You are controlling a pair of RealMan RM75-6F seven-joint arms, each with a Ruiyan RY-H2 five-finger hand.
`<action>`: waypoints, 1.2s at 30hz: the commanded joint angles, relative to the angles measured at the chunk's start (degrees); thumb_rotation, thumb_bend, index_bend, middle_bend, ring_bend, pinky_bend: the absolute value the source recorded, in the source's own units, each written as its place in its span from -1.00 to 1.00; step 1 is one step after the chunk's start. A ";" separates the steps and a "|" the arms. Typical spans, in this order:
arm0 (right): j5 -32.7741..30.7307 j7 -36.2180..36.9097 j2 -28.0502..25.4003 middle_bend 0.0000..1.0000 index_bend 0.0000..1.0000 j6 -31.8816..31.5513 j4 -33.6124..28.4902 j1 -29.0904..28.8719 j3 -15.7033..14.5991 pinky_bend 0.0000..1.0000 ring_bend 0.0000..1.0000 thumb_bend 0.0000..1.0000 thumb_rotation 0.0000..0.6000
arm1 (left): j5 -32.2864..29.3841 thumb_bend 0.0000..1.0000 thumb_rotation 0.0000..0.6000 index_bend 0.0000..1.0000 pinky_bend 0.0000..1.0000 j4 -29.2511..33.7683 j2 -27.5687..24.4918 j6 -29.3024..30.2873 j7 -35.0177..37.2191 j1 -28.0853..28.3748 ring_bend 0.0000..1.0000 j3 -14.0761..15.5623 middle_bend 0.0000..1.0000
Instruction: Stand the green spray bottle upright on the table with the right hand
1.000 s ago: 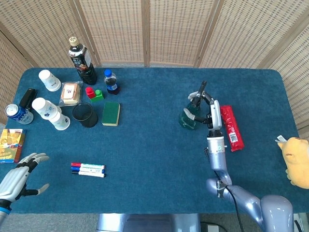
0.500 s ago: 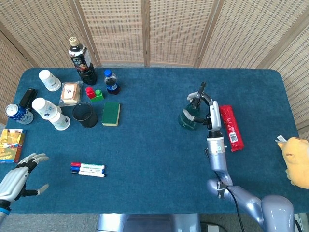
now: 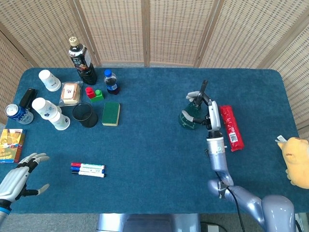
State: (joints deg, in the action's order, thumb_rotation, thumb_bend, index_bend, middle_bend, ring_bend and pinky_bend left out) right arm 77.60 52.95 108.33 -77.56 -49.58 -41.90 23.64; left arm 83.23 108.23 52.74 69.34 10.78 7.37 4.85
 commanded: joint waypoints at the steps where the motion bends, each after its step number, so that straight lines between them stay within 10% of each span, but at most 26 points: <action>1: -0.03 -0.02 0.00 -0.11 -0.26 0.07 -0.05 -0.03 0.02 -0.23 -0.29 -0.54 1.00 | 0.01 -0.39 1.00 -0.66 -0.98 -0.01 -0.03 0.00 0.05 0.01 -0.83 0.01 -0.71; 14: 0.21 -0.19 0.04 -0.14 -0.29 0.61 0.70 -0.11 -0.50 -0.35 -0.33 -0.54 0.35 | 0.20 -0.39 1.00 -0.66 -0.98 -0.19 0.03 -0.13 0.32 0.10 -0.83 0.10 -0.71; 36: -0.50 0.21 -0.43 -0.22 -0.40 3.21 1.44 -0.91 -0.35 -0.53 -0.45 -0.54 0.04 | 0.84 -0.39 1.00 -0.67 -0.98 -0.74 0.23 -0.09 1.08 0.14 -0.83 0.32 -0.71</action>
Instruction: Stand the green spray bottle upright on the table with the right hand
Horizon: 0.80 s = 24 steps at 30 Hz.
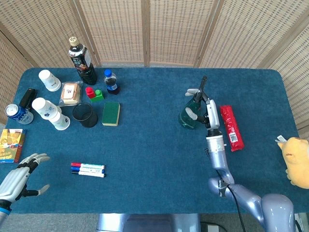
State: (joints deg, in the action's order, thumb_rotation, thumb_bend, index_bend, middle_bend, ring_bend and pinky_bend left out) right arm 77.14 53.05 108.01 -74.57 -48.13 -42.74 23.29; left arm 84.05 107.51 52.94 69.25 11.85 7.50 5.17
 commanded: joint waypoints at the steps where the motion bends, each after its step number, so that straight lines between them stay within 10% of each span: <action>1: -0.15 0.22 -0.20 -0.23 -0.41 0.44 0.00 -0.10 0.07 -0.53 -0.46 -0.54 0.02 | 0.06 -0.39 1.00 -0.67 -0.98 -0.04 0.02 -0.02 0.04 0.02 -0.83 0.02 -0.71; 24: -1.73 1.53 -0.99 -0.27 -0.47 2.54 1.99 -0.07 0.86 -0.59 -0.51 -0.54 -0.14 | 0.57 -0.39 1.00 -0.67 -0.98 -0.08 0.08 0.29 0.10 0.05 -0.83 0.12 -0.72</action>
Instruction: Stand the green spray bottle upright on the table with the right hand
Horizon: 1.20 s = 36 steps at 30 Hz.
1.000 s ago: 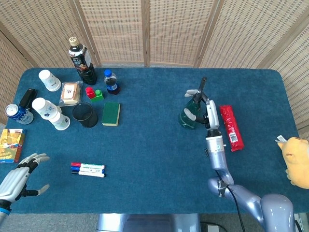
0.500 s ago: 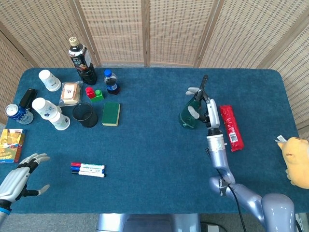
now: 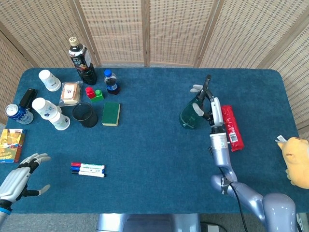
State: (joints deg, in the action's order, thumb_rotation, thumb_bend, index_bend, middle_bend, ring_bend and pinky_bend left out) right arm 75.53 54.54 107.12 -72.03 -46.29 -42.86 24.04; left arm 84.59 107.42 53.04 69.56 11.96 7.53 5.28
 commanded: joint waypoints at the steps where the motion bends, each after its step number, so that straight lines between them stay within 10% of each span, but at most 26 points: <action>1: -0.18 0.10 -0.14 -0.27 -0.47 0.00 0.19 0.08 0.15 -0.59 -0.51 -0.53 -0.14 | 0.05 -0.39 1.00 -0.67 -0.98 0.03 -0.02 -0.03 -0.02 0.03 -0.83 0.02 -0.72; 36: 4.07 1.63 -10.99 -0.27 -0.46 -6.79 -5.55 12.36 -6.98 -0.58 -0.51 -0.54 -0.10 | -1.57 -0.39 1.00 -0.67 -0.98 -0.16 1.09 0.42 -1.09 -0.14 -0.83 -0.37 -0.71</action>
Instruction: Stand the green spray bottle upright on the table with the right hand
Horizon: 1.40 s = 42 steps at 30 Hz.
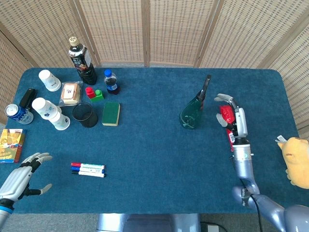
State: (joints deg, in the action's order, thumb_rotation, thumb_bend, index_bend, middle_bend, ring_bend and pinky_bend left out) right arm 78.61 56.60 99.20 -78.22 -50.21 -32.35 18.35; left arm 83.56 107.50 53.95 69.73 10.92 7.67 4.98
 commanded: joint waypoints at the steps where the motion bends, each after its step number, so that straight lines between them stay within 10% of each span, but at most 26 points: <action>1: 1.17 -0.58 -4.16 -0.27 -0.45 -0.42 -2.11 2.27 -1.63 -0.59 -0.51 -0.53 -0.10 | -0.73 -0.39 1.00 -0.67 -0.98 -0.34 0.25 0.34 -0.09 -0.38 -0.83 -0.09 -0.71; 11: 4.86 -6.03 -16.73 -0.27 -0.39 0.93 -9.30 7.17 -7.31 -0.59 -0.48 -0.48 0.13 | -2.33 -0.39 1.00 -0.65 -0.97 -1.38 1.63 1.13 -0.44 -1.28 -0.82 -0.33 -0.70; 18: 3.81 -19.36 -25.05 -0.27 -0.37 3.72 -17.14 9.84 -9.83 -0.59 -0.46 -0.48 0.68 | -4.65 -0.39 1.00 -0.64 -0.97 -1.98 2.40 2.37 -2.52 -2.35 -0.82 -0.77 -0.70; 28: -2.17 -51.13 -31.53 -0.29 -0.36 2.20 -29.34 14.31 -10.94 -0.59 -0.53 -0.49 0.77 | -6.51 -0.39 1.00 -0.62 -0.98 -3.03 4.44 6.68 -6.01 -5.10 -0.82 -1.27 -0.70; 42: -5.28 -61.30 -36.80 -0.29 -0.35 -1.93 -43.60 19.30 -11.74 -0.59 -0.57 -0.52 0.79 | -3.10 -0.39 1.00 -0.61 -0.99 -4.44 4.88 9.08 -3.55 -7.19 -0.82 -0.14 -0.70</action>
State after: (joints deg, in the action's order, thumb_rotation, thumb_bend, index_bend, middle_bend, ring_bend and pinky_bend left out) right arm 73.48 -4.28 62.85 -79.82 -93.21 -13.48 6.78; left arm 80.40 103.14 58.79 78.76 7.29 0.55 4.82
